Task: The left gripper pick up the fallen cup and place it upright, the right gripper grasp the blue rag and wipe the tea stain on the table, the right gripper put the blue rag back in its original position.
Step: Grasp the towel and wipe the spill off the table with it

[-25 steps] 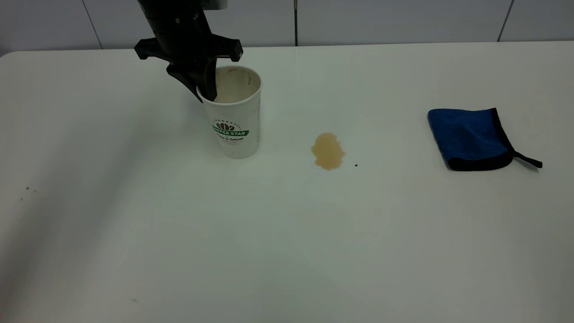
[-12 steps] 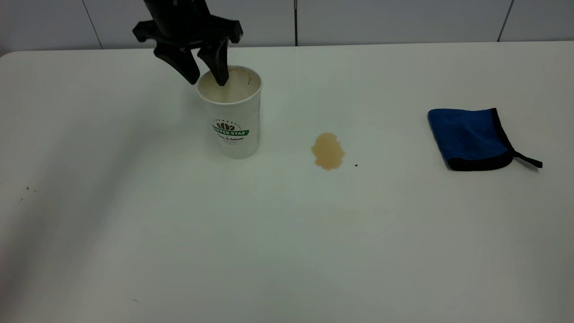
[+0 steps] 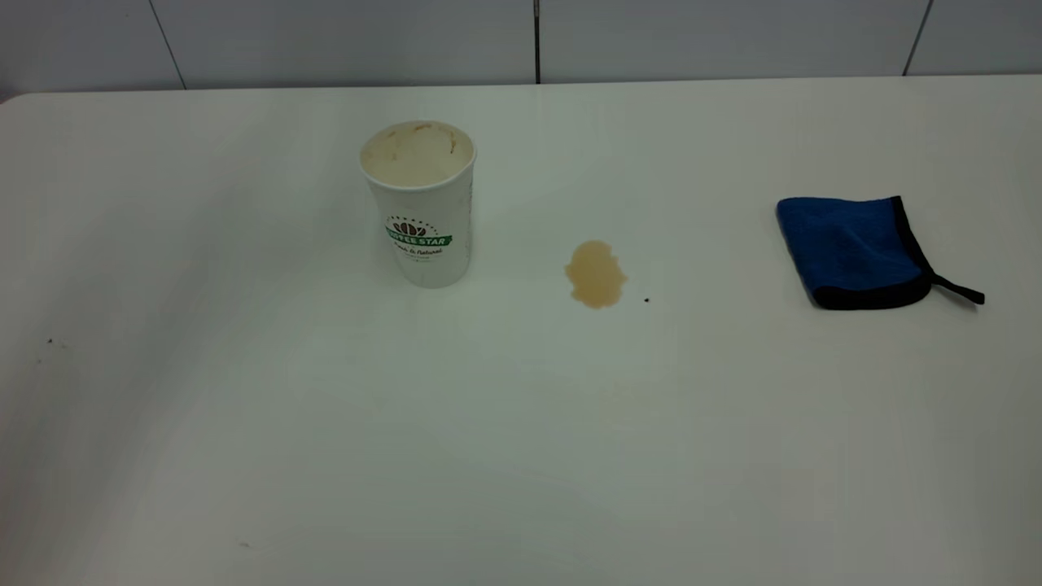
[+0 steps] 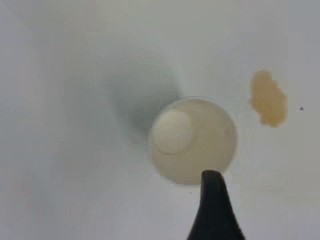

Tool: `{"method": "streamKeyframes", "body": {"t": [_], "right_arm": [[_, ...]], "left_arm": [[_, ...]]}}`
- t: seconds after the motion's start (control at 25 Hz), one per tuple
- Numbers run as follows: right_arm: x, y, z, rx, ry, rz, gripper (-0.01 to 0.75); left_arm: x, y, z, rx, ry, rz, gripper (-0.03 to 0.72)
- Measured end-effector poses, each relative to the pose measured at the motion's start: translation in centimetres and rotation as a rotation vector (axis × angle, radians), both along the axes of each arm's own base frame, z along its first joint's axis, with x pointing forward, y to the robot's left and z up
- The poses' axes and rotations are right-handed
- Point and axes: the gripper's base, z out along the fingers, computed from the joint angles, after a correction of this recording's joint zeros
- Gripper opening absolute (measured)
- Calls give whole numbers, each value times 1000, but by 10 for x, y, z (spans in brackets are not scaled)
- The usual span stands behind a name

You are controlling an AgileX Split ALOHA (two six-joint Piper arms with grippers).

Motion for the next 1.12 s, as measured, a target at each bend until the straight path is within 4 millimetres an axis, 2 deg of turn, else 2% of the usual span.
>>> {"method": "streamKeyframes", "body": {"t": [0.16, 0.28, 0.36, 0.44, 0.6, 0.76, 0.96, 1.12], "right_arm": [[0, 0, 0, 0, 0, 0, 553], [0, 0, 0, 0, 0, 0, 553], [0, 0, 0, 0, 0, 0, 553], [0, 0, 0, 1, 0, 0, 553], [0, 0, 0, 1, 0, 0, 553], [0, 0, 0, 1, 0, 0, 553], [0, 0, 0, 1, 0, 0, 553], [0, 0, 0, 1, 0, 0, 553]], "left_arm": [[-49, -4, 72, 2, -69, -69, 559], [-83, 5, 116, 16, -134, -82, 559], [-96, 11, 134, 2, -180, -67, 559], [-104, 15, 138, -1, -179, -47, 559], [-127, 15, 105, 53, -59, -60, 546], [-168, 20, 59, 144, 97, -113, 525], [-232, 50, 9, 232, 249, -131, 519], [-269, 74, -13, 219, 205, -128, 518]]}}
